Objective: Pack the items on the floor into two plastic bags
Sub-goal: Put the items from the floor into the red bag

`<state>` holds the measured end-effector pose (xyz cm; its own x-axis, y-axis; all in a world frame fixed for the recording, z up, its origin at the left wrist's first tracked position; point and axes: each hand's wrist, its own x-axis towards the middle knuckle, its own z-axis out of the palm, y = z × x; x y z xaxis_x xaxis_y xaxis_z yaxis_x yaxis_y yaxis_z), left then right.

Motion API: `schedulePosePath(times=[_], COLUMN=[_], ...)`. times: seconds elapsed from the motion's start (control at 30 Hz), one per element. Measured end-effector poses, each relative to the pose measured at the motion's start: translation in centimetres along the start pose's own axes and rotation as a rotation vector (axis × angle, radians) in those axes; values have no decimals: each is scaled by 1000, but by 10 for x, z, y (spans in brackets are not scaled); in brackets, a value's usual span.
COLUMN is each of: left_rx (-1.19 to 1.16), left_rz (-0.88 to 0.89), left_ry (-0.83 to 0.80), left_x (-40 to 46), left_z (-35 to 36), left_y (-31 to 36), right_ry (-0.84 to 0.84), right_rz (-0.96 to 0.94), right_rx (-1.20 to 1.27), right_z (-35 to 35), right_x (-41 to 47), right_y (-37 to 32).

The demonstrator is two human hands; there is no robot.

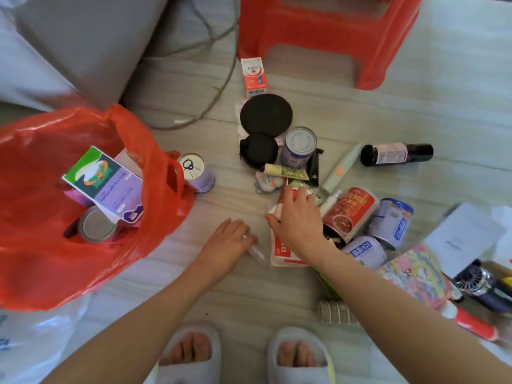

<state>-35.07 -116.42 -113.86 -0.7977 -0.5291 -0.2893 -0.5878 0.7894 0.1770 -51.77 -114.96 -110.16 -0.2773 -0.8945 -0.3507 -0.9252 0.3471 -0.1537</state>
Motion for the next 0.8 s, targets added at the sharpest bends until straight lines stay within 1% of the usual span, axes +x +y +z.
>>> schedulePosePath(times=[0.07, 0.1, 0.17, 0.2, 0.23, 0.27, 0.33, 0.43, 0.5, 0.57, 0.63, 0.7, 0.73, 0.8], left_rx=[-14, -44, -159, -221, -261, -327, -455, -578, -558, -517, -446, -341, -293, -259], left_rz=[-8, -30, -108, -182, -231, -278, -347, -384, -382, -393, -463, -576, -643, -795], left_ry=[47, 42, -36, -68, -77, -60, 29, 212, 332, 492, 675, 805, 830, 804], left_x=[-5, -10, -19, -26, -33, -41, -58, -89, -113, -142, -167, -189, -197, -208], left_z=[6, 7, 7, 6, 6, 4, -9, -40, -66, -93, -116, -135, -138, -140], left_y=[-4, -3, 2, 5, 6, 7, 8, 10, 13, 16, 13, -2, -15, -47], right_ry=[-37, -60, -97, -112, -127, -143, -163, -129, -42, 59, 110, 141, 160, 196], right_rz=[80, 122, 159, 154, 146, 140, 139, 122, 65, -17, -149, -342, -433, -580], right_rx=[46, 73, 90, 89, 96, 118, 213, 470, 598, 701, 772, 760, 714, 568], right_z=[2, 2, 2, 2, 2, 1, -3, -19, -37, -62, -91, -115, -124, -131], right_x=[2, 4, 5, 3, 2, -1, -9, -26, -40, -53, -68, -78, -80, -74], right_y=[-2, -3, -1, 0, 3, 6, 7, -4, -19, -39, -67, -99, -117, -151])
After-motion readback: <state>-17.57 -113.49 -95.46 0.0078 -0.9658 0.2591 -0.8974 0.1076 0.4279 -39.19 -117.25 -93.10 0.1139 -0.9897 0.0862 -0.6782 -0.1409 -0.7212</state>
